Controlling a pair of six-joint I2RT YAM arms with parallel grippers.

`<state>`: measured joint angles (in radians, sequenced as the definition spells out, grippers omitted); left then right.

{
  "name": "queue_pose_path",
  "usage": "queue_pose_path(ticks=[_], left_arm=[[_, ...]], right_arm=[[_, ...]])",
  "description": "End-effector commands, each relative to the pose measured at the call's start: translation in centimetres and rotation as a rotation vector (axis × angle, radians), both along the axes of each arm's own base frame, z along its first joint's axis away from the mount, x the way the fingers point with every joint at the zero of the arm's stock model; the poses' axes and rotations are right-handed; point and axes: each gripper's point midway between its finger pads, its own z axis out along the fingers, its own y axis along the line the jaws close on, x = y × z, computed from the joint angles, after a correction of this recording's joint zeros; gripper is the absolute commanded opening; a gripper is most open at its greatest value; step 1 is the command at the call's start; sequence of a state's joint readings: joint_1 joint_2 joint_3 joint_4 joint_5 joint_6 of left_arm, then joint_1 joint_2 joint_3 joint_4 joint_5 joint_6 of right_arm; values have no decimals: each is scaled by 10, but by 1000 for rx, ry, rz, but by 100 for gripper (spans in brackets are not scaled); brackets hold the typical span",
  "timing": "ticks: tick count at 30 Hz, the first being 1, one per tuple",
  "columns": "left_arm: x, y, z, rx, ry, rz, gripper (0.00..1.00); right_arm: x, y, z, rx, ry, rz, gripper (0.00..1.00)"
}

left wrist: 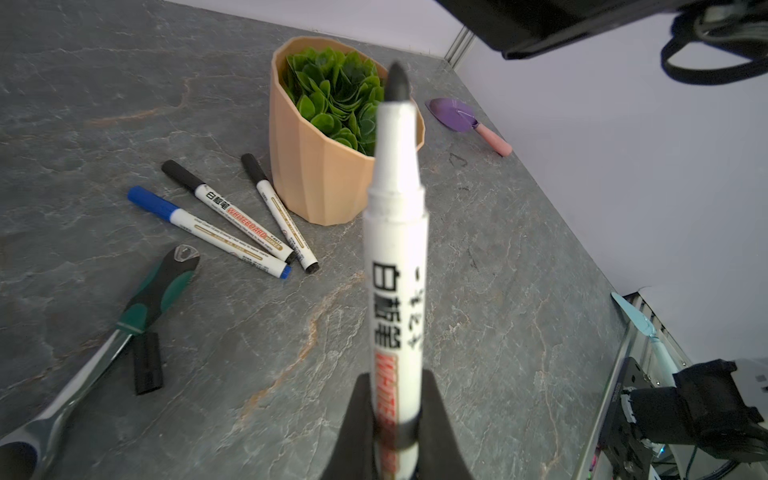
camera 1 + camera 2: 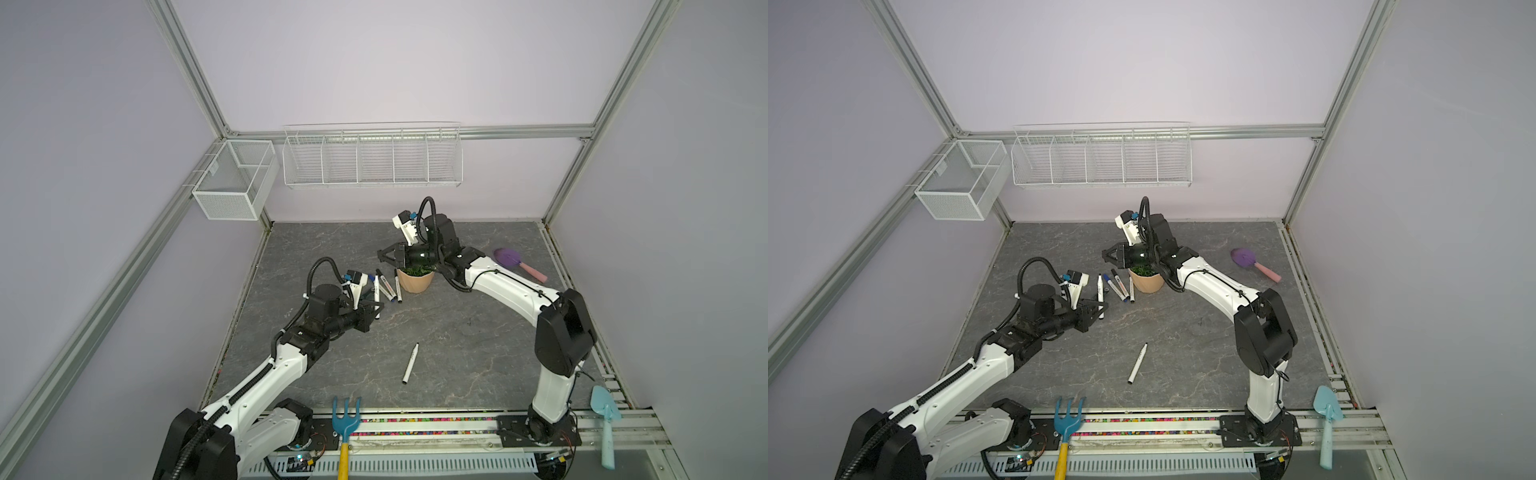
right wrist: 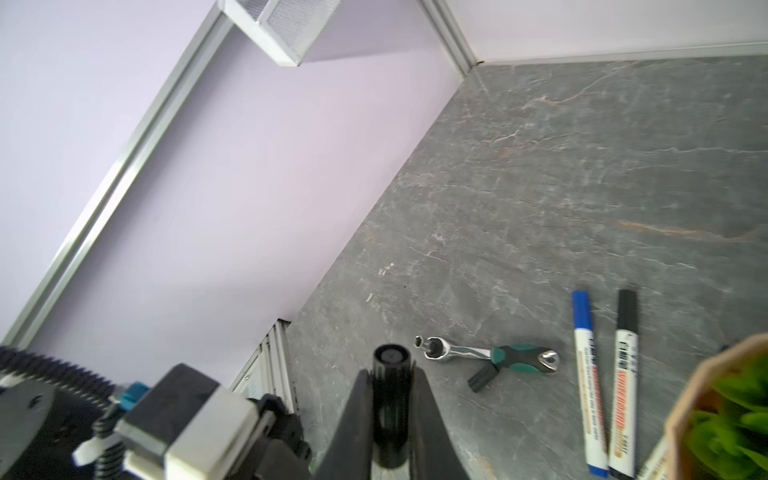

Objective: Insert the pens into the pen caps
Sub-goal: 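Carry the black cap with the right gripper above the held marker tip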

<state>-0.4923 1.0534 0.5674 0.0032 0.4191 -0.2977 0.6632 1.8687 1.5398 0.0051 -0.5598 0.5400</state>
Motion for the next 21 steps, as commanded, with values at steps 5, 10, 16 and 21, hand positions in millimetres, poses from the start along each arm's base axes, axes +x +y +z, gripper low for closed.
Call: queue_pose_path(ticks=[5, 10, 16, 21], left_arm=[[10, -4, 22, -50, -79, 38, 0], [10, -4, 21, -31, -76, 31, 0], [8, -7, 19, -31, -66, 21, 0], [6, -10, 17, -27, -59, 15, 0]], right_arm=[[-25, -1, 8, 36, -2, 88, 8], [-33, -4, 15, 47, -36, 113, 8], [-33, -5, 23, 64, -52, 121, 8], [-31, -1, 29, 91, -48, 137, 8]])
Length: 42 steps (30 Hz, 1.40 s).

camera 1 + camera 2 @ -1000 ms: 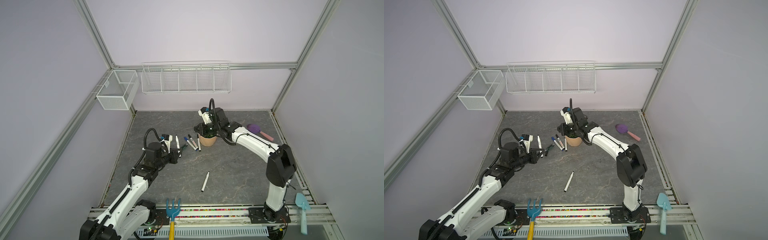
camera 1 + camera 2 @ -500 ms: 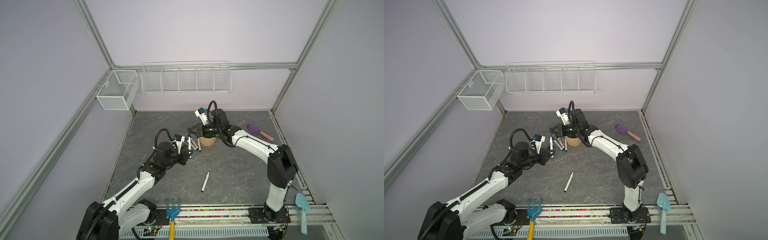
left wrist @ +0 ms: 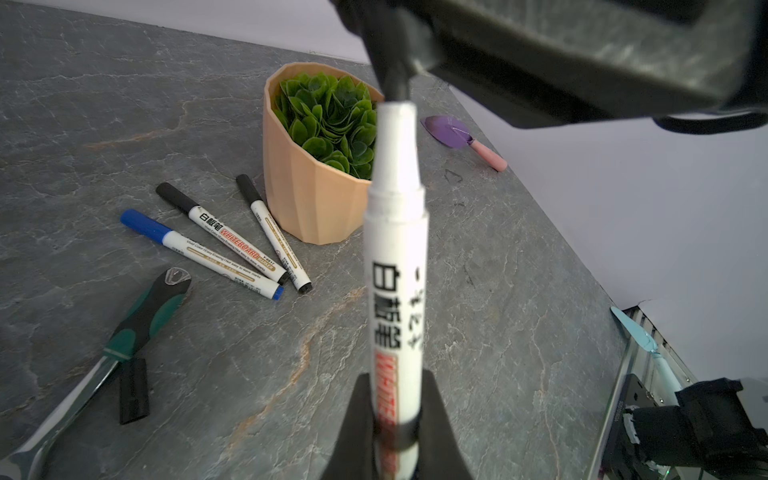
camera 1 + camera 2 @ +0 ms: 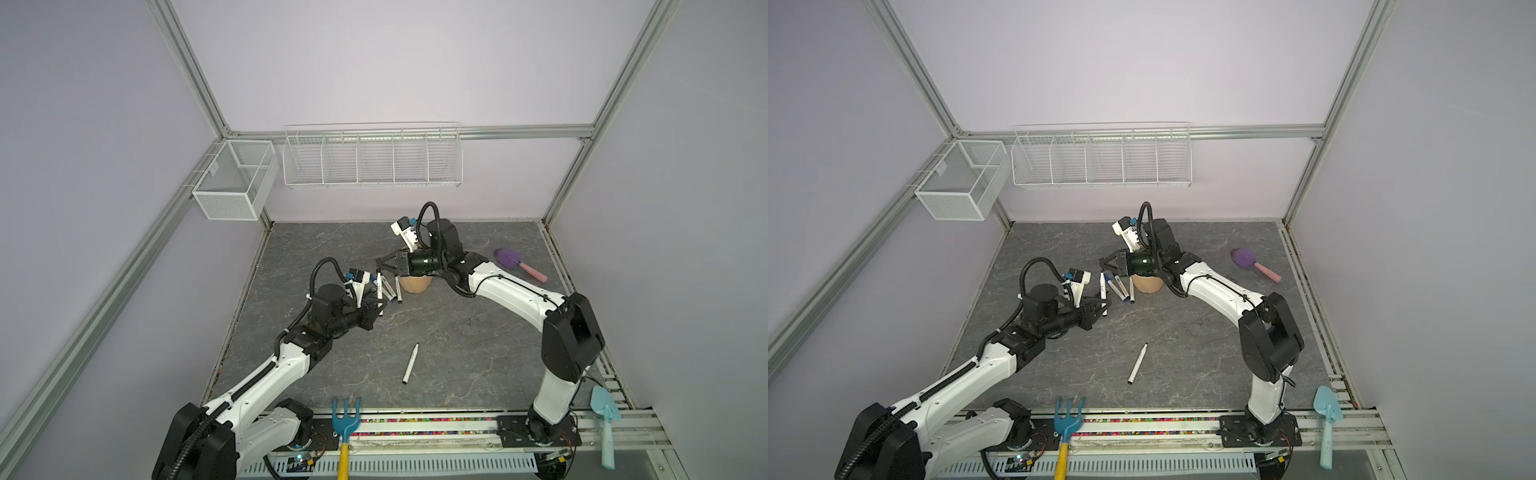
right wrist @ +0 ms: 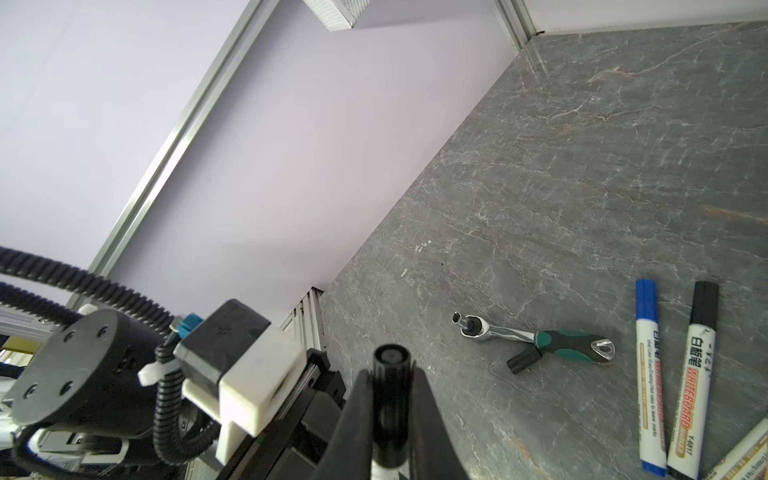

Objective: Insert the pens into the pen caps
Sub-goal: 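Carry the black cap with the right gripper above the held marker tip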

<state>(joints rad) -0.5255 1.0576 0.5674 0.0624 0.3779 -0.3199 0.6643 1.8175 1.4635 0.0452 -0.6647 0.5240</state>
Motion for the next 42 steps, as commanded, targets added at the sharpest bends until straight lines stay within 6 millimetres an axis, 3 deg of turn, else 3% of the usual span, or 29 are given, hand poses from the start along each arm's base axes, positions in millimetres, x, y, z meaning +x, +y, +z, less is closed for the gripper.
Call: queue_pose_path(ticks=[1, 11, 23, 42], left_arm=[[2, -3, 7, -5, -20, 2, 0], [7, -6, 7, -2, -21, 3, 0], [5, -10, 9, -11, -21, -9, 0], [5, -12, 16, -19, -39, -14, 0]], right_arm=[[-5, 2, 25, 56, -41, 38, 8], [-17, 0, 22, 48, -39, 91, 8], [-2, 1, 18, 40, -50, 44, 9], [-1, -3, -1, -14, -35, 27, 10]])
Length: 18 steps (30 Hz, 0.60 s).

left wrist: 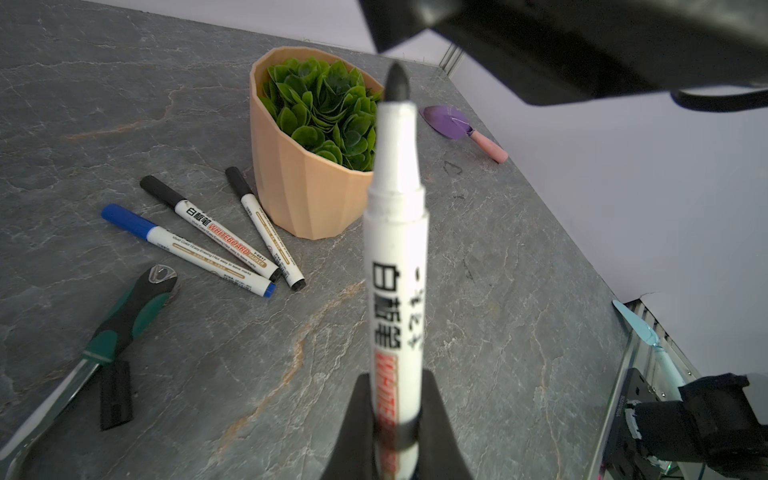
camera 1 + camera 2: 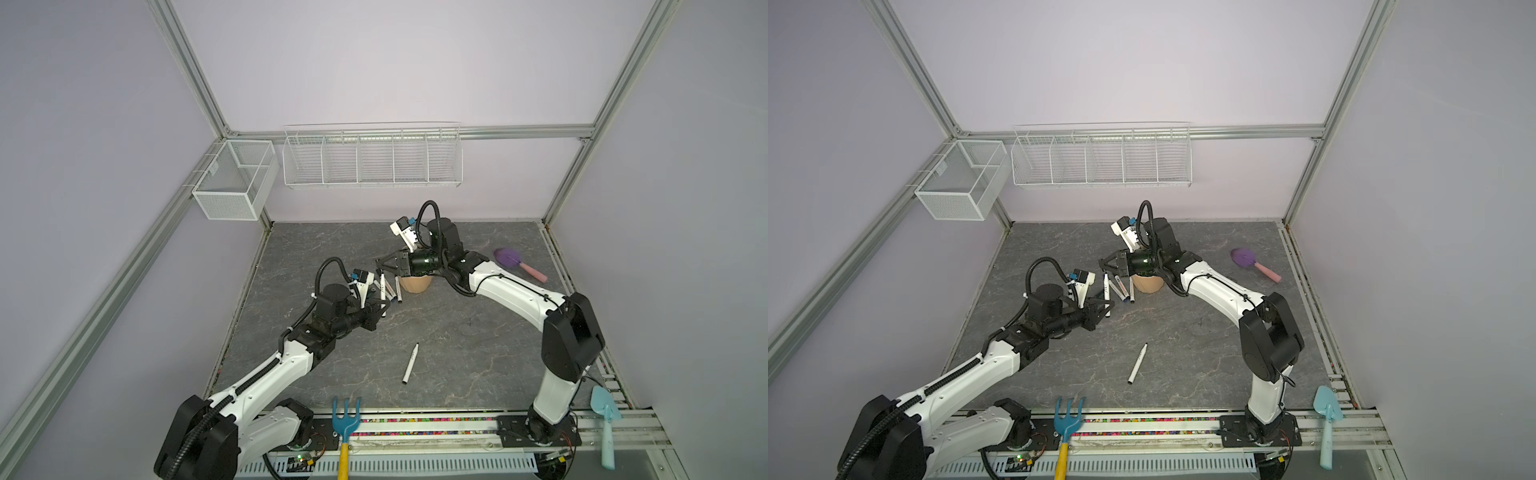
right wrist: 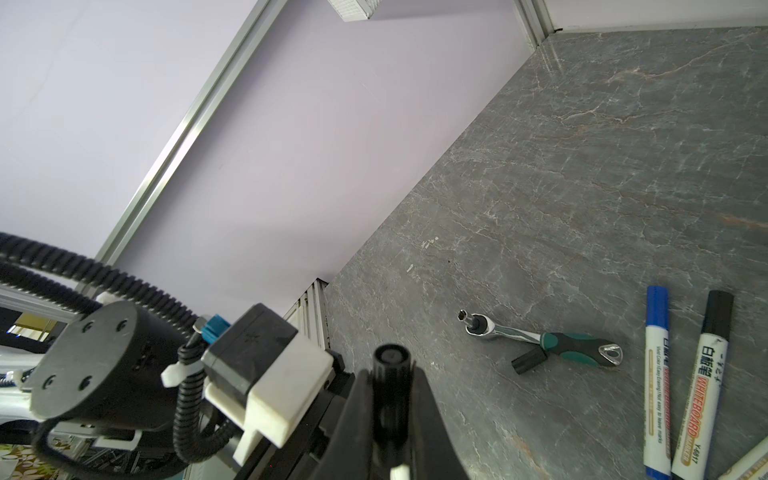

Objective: Insert the pens into the pen caps
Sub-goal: 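Carry the black cap with the right gripper above the held marker tip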

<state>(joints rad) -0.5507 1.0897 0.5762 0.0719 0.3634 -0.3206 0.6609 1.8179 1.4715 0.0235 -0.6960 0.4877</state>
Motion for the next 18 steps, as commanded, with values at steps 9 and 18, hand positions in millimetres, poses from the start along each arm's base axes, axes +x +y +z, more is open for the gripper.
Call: queue_pose_path(ticks=[9, 18], left_arm=[[7, -5, 22, -33, -53, 4, 0], [11, -6, 23, -48, -56, 20, 0]], right_arm=[[-3, -5, -6, -24, -7, 15, 10], [-10, -12, 1, -24, -24, 23, 10]])
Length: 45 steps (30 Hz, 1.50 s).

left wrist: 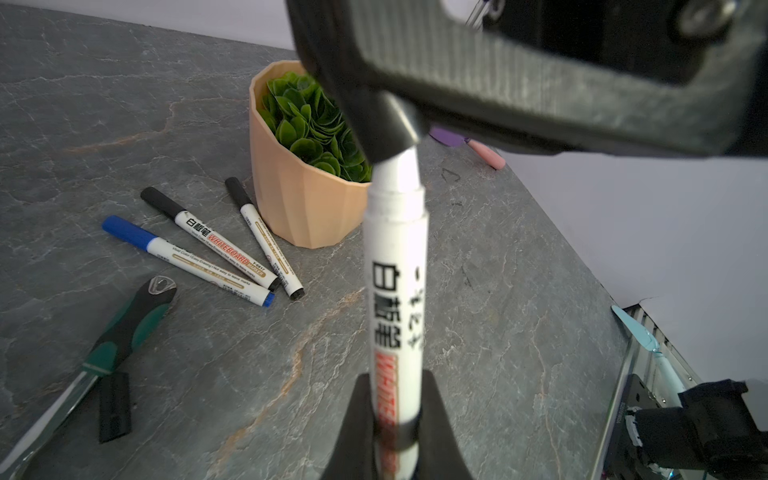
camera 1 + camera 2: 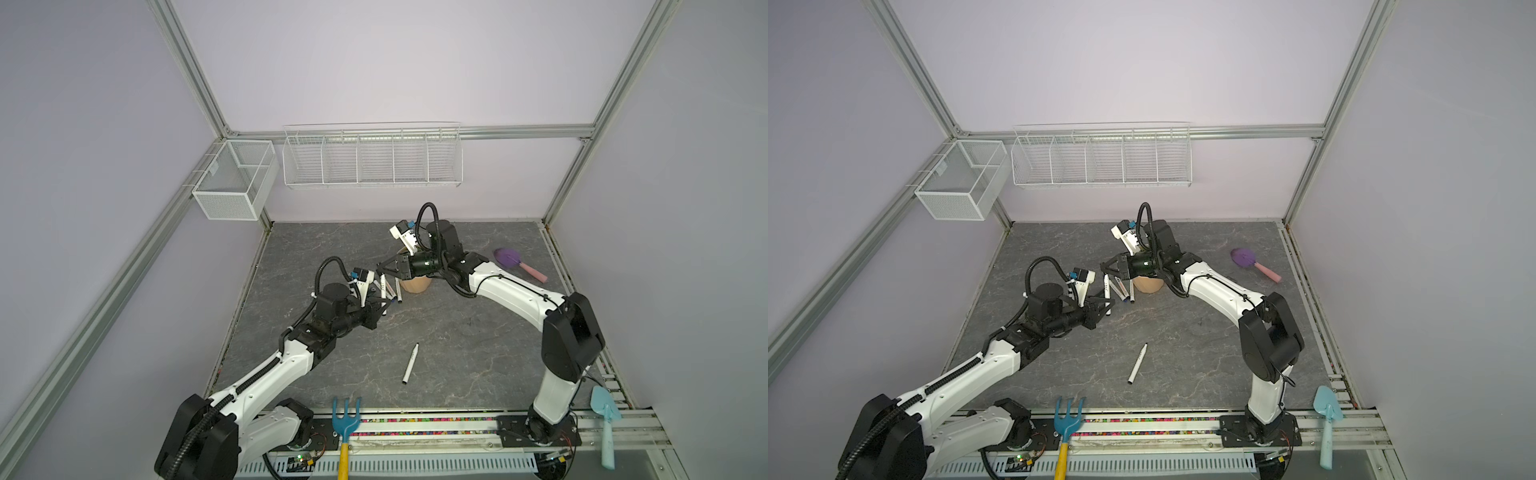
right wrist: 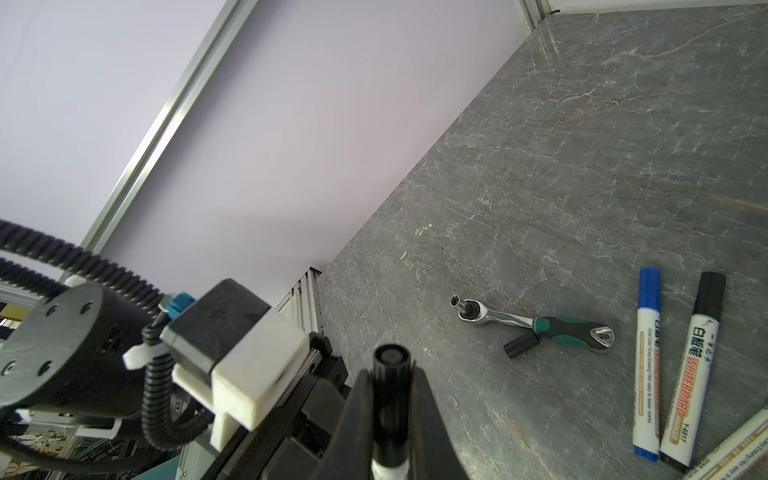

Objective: Insert the pens into the pen caps
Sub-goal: 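Press the black cap down onto the marker tip with the right gripper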

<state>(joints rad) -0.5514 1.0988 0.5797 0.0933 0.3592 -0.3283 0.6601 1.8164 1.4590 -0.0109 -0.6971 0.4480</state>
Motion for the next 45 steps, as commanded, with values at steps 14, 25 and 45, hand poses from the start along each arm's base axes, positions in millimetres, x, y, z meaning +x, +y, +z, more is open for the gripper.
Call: queue_pose_path(ticks=[14, 25, 45], left_arm=[[30, -8, 72, -211, -170, 83, 0], [49, -8, 113, -127, -363, 116, 0], [60, -4, 119, -49, -488, 227, 0]], right_arm=[[-13, -22, 21, 40, -25, 40, 12], [-45, -33, 26, 63, -2, 168, 15], [-70, -36, 23, 21, 8, 257, 18]])
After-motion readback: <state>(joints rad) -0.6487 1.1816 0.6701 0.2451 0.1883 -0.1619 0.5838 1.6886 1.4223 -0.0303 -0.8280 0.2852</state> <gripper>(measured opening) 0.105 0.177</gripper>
